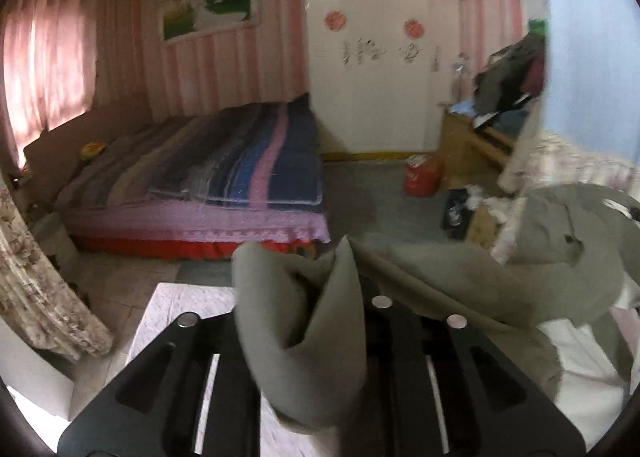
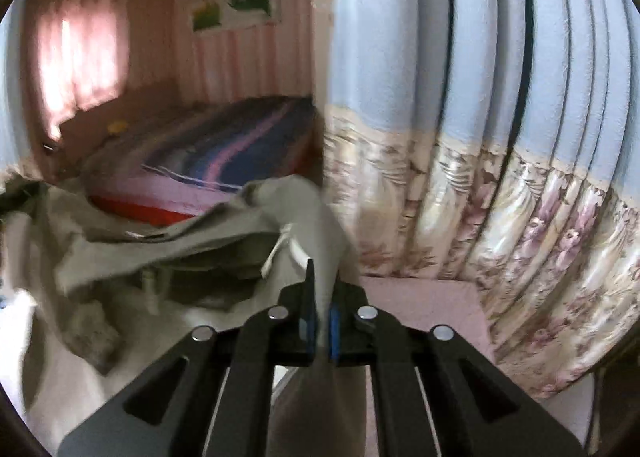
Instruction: Fold large clothes
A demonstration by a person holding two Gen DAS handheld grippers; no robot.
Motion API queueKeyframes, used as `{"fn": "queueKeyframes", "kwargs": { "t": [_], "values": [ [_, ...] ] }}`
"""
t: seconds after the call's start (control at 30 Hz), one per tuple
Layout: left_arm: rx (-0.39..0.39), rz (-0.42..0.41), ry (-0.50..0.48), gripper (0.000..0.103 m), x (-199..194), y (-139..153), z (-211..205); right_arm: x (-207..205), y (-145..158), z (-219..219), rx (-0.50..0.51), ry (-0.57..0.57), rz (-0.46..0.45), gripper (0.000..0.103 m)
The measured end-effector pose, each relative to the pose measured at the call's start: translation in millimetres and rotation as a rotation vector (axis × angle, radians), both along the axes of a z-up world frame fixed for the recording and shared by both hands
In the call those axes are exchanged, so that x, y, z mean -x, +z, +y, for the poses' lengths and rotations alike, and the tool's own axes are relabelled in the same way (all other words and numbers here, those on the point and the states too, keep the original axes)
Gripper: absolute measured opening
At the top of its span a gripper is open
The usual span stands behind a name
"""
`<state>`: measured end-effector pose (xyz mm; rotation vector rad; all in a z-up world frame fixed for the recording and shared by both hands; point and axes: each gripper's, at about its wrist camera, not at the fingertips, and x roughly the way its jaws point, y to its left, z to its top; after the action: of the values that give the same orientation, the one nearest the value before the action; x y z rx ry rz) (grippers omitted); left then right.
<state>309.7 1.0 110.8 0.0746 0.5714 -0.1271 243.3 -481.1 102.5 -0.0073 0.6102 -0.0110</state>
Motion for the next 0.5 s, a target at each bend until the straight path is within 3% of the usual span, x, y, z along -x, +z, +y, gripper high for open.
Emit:
{"fn": "queueKeyframes", "kwargs": {
  "t": [0.03, 0.07, 0.1, 0.13, 0.17, 0.2, 0.27, 0.37, 0.5],
  "values": [
    [0.011, 0.023, 0.027, 0.038, -18.6, -7.2, 1.7, -9.1, -8.2, 0.8, 0.023, -0.017, 0.029, 0.013],
    [0.006, 0.028, 0.075, 0.056, -33.1, -13.5, 4.7, -24.3, -21.5, -1.8, 0.068, -0.053, 0.063, 0.028],
    [-0.023, 0.048, 0.121, 0.065, -47.1, -23.7, 5.5, -31.8, -29.6, -2.2, 0.109, -0.084, 0.085, 0.037],
    [-0.025, 0.07, 0.144, 0.065, -54.3, -30.9, 9.8, -34.0, -35.4, -2.7, 0.13, -0.103, 0.095, 0.055],
    [-0.005, 0.085, 0.156, 0.069, -56.9, -35.1, 14.3, -32.6, -38.5, -4.3, 0.141, -0.116, 0.095, 0.062],
    [0.016, 0.089, 0.147, 0.082, -53.5, -38.4, 18.9, -27.2, -39.1, -5.0, 0.143, -0.115, 0.088, 0.063],
    [0.006, 0.077, 0.139, 0.094, -42.0, -42.4, 23.2, -11.8, -38.2, -7.4, 0.179, -0.115, 0.072, 0.074],
    [0.016, 0.105, 0.092, 0.095, -0.7, -53.2, 28.1, 24.1, -31.4, -11.3, 0.204, -0.066, 0.045, 0.084],
    [0.068, 0.155, 0.027, 0.1, 96.8, -77.1, 35.9, 100.9, -38.3, -24.5, 0.144, -0.028, 0.055, 0.09]
  ]
}}
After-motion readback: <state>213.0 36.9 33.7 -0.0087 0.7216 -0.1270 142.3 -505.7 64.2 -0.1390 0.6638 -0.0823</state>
